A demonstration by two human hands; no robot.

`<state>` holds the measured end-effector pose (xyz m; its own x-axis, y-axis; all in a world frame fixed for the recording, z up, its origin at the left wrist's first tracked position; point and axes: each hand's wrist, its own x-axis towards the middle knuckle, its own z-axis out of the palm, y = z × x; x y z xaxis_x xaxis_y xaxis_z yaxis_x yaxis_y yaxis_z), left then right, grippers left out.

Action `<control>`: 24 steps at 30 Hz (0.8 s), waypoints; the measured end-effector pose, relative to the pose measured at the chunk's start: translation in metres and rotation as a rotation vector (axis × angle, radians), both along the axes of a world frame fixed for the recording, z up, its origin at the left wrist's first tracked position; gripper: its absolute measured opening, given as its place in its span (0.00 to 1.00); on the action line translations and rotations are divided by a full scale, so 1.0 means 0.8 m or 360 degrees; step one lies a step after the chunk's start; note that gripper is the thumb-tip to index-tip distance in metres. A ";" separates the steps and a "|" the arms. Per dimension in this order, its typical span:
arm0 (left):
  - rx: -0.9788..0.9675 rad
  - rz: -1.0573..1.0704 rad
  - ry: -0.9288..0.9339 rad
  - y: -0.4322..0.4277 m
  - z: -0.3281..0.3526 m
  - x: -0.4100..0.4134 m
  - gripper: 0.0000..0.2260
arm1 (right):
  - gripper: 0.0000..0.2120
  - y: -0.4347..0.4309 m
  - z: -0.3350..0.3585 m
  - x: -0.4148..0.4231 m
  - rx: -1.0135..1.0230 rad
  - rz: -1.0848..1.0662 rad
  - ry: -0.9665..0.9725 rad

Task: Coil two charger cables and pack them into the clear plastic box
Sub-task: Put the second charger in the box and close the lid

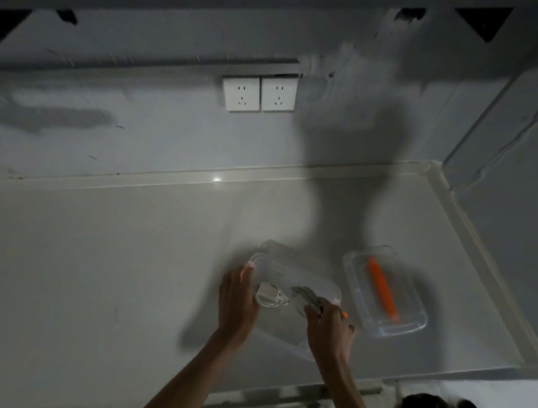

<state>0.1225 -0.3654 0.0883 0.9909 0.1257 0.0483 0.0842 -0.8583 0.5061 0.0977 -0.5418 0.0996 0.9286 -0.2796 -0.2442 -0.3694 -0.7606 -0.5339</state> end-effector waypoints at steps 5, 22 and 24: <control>0.0270 -0.0119 0.0293 0.010 0.006 0.017 0.23 | 0.08 0.015 0.010 0.020 -0.0202 0.0094 0.0015; 0.0086 0.0205 0.0435 0.020 -0.013 -0.063 0.26 | 0.08 0.020 -0.012 0.053 -0.0184 0.0783 0.0352; 0.0077 0.0262 0.0396 0.018 -0.010 -0.066 0.24 | 0.09 0.025 -0.023 0.055 -0.0257 0.0801 0.0370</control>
